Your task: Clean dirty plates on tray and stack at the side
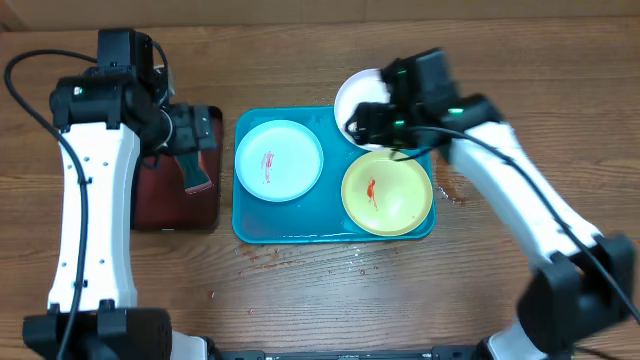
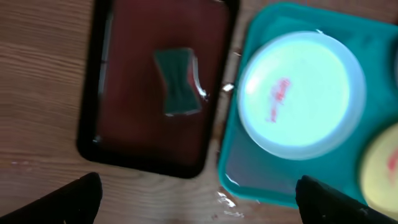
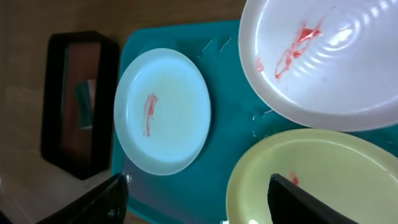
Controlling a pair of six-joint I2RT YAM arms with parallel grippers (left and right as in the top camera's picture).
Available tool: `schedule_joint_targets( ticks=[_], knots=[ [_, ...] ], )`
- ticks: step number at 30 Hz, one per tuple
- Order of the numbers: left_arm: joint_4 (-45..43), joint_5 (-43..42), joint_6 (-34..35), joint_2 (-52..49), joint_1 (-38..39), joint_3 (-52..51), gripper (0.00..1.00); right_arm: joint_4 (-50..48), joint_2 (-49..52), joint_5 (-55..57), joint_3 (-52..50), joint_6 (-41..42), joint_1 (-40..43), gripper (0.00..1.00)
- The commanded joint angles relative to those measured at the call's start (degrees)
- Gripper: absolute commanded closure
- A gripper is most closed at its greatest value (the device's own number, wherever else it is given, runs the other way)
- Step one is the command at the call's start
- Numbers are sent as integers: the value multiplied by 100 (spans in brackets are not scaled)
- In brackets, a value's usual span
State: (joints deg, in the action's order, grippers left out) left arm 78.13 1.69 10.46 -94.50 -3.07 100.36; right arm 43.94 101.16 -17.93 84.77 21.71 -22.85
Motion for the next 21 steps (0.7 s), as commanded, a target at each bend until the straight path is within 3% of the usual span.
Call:
schedule_joint_targets(
  ticks=[1,9,21],
  knots=[
    [-129,841,199,-127,-39,129,0,-319,546,503,315,391,-295,30],
    [-452,879,223,-326,-227,129,0,-949,1556,881,313,431,-710,54],
    [-457,881,243,-673,-409,127,0,-1228,2009,1541,304,560,-1075,66]
  ],
)
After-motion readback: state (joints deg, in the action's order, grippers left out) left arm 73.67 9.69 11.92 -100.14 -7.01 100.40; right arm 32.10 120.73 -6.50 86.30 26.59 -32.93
